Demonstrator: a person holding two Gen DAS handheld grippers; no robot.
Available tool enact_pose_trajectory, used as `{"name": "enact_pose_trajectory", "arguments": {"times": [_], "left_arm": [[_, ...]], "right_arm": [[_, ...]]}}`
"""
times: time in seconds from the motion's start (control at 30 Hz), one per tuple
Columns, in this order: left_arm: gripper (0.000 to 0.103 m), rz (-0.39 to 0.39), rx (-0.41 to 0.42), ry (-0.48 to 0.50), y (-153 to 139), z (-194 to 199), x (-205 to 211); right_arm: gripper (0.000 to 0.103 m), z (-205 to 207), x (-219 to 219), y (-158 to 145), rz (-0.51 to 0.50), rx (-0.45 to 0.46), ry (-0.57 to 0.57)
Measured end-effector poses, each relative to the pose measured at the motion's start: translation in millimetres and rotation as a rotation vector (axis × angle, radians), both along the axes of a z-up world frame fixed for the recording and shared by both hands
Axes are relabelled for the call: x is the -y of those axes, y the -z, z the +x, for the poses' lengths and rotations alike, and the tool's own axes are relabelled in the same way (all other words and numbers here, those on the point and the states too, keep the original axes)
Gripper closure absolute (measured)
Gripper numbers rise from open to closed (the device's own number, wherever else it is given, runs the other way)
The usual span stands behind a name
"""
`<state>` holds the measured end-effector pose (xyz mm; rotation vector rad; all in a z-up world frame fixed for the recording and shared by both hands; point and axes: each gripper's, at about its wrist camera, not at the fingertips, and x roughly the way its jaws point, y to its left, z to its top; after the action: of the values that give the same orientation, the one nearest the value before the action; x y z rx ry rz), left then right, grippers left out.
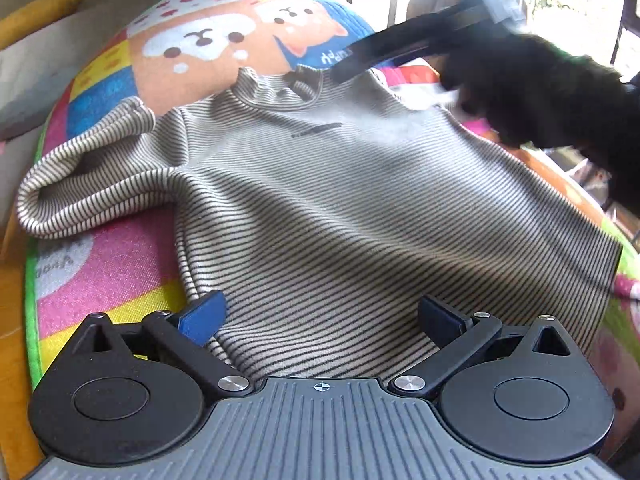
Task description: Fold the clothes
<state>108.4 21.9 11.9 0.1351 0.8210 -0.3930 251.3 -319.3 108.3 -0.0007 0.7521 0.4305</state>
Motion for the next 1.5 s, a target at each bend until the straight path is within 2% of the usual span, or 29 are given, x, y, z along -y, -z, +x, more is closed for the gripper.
{"name": "enact_pose_trajectory", "arguments": {"times": [0.1,0.2,0.27,0.37,0.43,0.5,0.6,0.67,0.73,0.8,0.87,0.97,1.07,1.13,1.17,1.27,1.5], "left_arm": [[0.0,0.025,-0.002,0.004,0.6,2.5,5.5],[0.0,-0.008,-0.012,-0.016,-7.0,10.4,6.9],[0.0,-0.039,-0.02,-0.03,-13.5,16.5,7.2],[0.0,-0.085,-0.026,-0.053,-23.8,25.3,8.2],[0.0,-0.115,0.0,-0.067,-33.6,29.6,11.3],[0.0,-0.143,0.012,-0.08,-39.1,35.4,14.4],[0.0,-0.165,-0.009,-0.084,-32.3,44.7,19.2],[0.0,-0.165,-0.036,-0.1,-21.7,51.4,20.4],[0.0,-0.172,-0.066,-0.123,-11.7,56.9,19.2],[0.0,-0.182,-0.073,-0.129,-5.6,57.5,16.5],[0.0,-0.175,-0.07,-0.121,-2.3,56.5,16.6],[0.0,-0.162,-0.054,-0.112,0.4,53.1,18.7],[0.0,-0.157,-0.037,-0.109,2.5,49.4,20.0],[0.0,-0.16,-0.028,-0.105,3.7,46.6,19.2],[0.0,-0.164,-0.025,-0.102,3.8,45.4,18.4],[0.0,-0.18,-0.018,-0.097,4.2,43.6,16.1],[0.0,-0.197,0.005,-0.092,5.6,41.4,15.2]], "right_arm": [[0.0,10.5,104.5,-5.1,0.213,-0.157,0.172],[0.0,13.4,181.6,10.1,0.35,-0.224,0.38],[0.0,8.6,210.1,29.3,0.433,-0.256,0.449],[0.0,13.9,231.6,65.8,0.627,-0.31,0.5],[0.0,19.3,238.6,81.9,0.713,-0.31,0.533],[0.0,31.3,241.1,92.6,0.751,-0.303,0.562],[0.0,51.5,241.0,104.8,0.78,-0.296,0.599],[0.0,61.9,237.1,107.5,0.796,-0.257,0.61],[0.0,65.5,227.1,94.3,0.806,-0.162,0.579],[0.0,65.8,208.6,64.8,0.84,-0.051,0.409],[0.0,60.0,176.4,26.7,0.837,0.042,0.237],[0.0,41.0,91.3,-29.4,0.736,0.078,-0.109],[0.0,1.0,-6.4,-53.4,0.4,0.095,-0.374],[0.0,-31.5,-45.7,-49.0,0.166,0.172,-0.47],[0.0,-43.7,-54.0,-45.1,0.085,0.207,-0.49],[0.0,-56.9,-38.3,-30.5,-0.03,0.21,-0.401],[0.0,-9.1,120.6,19.4,0.361,-0.044,0.255]]}}
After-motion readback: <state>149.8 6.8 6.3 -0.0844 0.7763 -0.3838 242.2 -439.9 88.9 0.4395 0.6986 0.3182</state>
